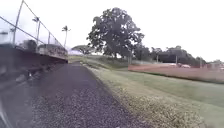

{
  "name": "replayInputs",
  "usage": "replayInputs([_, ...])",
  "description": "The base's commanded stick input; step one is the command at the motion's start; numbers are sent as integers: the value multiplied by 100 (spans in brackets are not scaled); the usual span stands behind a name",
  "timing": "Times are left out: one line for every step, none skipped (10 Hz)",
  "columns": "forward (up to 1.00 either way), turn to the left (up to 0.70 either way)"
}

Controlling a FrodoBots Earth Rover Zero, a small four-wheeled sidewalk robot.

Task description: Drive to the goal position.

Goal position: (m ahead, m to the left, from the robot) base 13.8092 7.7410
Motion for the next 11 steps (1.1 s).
replayInputs([70,35])
replayInputs([70,35])
replayInputs([70,35])
replayInputs([70,35])
replayInputs([70,35])
replayInputs([70,35])
replayInputs([70,35])
replayInputs([70,35])
replayInputs([70,35])
replayInputs([70,35])
replayInputs([70,35])
